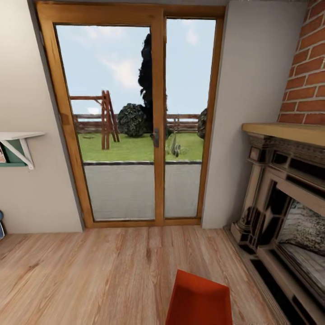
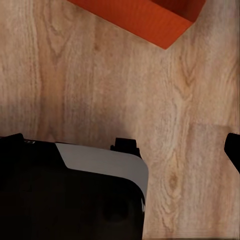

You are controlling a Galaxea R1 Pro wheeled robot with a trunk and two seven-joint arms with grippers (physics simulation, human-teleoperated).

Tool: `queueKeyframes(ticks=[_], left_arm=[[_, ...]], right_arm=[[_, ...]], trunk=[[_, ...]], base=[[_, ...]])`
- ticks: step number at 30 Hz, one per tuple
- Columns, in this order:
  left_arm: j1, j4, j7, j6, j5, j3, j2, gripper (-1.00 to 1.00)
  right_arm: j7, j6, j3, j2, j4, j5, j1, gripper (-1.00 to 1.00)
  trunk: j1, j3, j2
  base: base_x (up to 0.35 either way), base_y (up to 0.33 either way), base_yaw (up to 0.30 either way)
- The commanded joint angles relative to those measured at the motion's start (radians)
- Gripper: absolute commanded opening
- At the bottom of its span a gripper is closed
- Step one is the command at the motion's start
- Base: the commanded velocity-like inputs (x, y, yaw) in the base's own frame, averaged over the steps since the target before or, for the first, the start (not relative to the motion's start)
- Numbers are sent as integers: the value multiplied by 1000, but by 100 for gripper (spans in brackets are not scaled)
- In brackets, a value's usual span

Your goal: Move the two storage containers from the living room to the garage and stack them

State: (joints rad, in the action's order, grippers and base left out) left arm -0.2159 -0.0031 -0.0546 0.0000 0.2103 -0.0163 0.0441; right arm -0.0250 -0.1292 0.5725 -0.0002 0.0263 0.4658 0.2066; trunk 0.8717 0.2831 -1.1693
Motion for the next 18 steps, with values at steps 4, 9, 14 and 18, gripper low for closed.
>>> queueKeyframes(ticks=[4,9,14,18], left_arm=[[-1,0,-4,0,9,-2,0,100],[0,0,-4,0,9,-2,0,100],[0,0,-4,0,9,-2,0,100],[0,0,-4,0,9,-2,0,100]], right_arm=[[-3,-5,8,0,3,10,1,100],[-3,-5,8,0,3,10,1,100],[-3,-6,8,0,3,10,2,100],[-3,-5,8,0,3,10,2,100]], trunk=[[0,-1,-1],[0,-3,-1],[0,-5,-1],[0,-7,-1]], base=[[0,0,-233],[0,0,-233],[0,0,-233],[0,0,-231]])
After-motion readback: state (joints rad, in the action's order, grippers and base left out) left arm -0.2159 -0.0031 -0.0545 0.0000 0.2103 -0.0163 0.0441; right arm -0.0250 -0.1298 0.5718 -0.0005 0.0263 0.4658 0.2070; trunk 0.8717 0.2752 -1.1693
